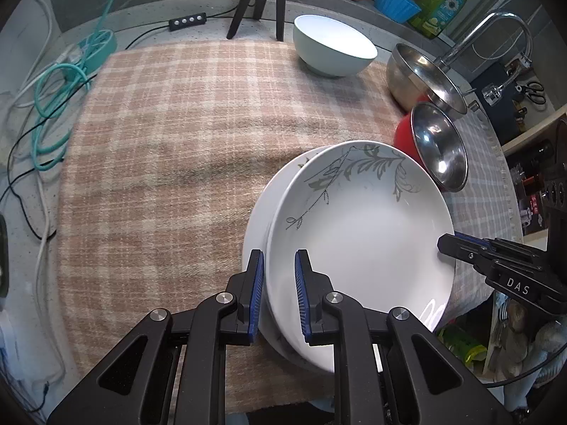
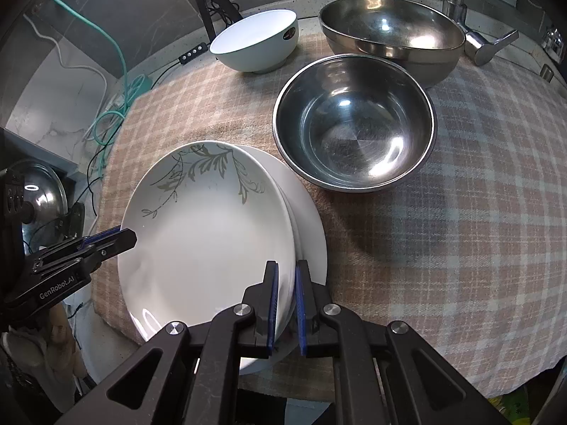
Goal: Organize plates and bowls
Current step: 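Lower the gold-leaf plate onto the pink-flower plates and open both grippers, then move both grippers to the rim of the large steel bowl and close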
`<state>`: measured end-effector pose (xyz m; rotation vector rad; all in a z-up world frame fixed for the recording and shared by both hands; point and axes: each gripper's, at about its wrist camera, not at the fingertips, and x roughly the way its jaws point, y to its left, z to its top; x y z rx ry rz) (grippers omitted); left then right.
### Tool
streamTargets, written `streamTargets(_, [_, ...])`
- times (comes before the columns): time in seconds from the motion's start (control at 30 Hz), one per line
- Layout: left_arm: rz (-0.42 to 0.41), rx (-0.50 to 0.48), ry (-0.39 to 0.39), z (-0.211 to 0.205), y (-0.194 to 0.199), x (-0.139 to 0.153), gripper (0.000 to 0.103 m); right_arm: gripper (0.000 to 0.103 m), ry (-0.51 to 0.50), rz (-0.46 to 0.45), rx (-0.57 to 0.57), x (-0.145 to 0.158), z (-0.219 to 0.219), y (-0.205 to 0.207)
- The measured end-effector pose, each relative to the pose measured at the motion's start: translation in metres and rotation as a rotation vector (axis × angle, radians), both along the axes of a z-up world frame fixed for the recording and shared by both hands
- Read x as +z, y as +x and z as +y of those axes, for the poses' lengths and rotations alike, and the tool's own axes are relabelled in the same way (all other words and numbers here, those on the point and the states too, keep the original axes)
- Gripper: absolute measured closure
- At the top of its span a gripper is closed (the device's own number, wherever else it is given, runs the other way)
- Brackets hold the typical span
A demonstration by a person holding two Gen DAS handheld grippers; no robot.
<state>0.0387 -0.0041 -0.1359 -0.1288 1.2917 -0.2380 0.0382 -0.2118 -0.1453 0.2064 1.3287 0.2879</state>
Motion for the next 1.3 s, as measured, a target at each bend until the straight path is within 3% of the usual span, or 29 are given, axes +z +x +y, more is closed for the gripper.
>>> streamTargets(0.47, [-0.041, 0.062, -0.035, 0.017, 0.007, 0.017, 0.087, 0.093, 0.129, -0.005, -0.074, 0.007, -0.028, 0.003])
streamTargets(0.7, [-0.095, 0.078, -0.092, 0.013, 0.01, 0.041, 0.087, 0.093, 0.199, -0.115, -0.164, 0.038, -0.065, -0.002])
streamTargets(0.9, [-0.151, 0.074, -0.14, 0.0, 0.016, 0.065, 0.087, 0.093, 0.187, -0.207, -0.257, 0.059, -0.108, -0.006])
streamTargets(0.97, [-0.16, 0.063, -0.158, -0.008, 0.02, 0.07, 0.087, 0.086, 0.195, -0.229, -0.292, 0.064, -0.125, -0.005])
streamTargets(1.0, [-0.163, 0.057, -0.16, -0.013, 0.023, 0.072, 0.087, 0.082, 0.198, -0.237, -0.308, 0.065, -0.134, -0.004])
streamTargets(1.3, [-0.158, 0.009, -0.186, -0.056, 0.056, 0.073, 0.087, 0.082, 0.17, -0.301, -0.391, 0.071, -0.191, 0.018])
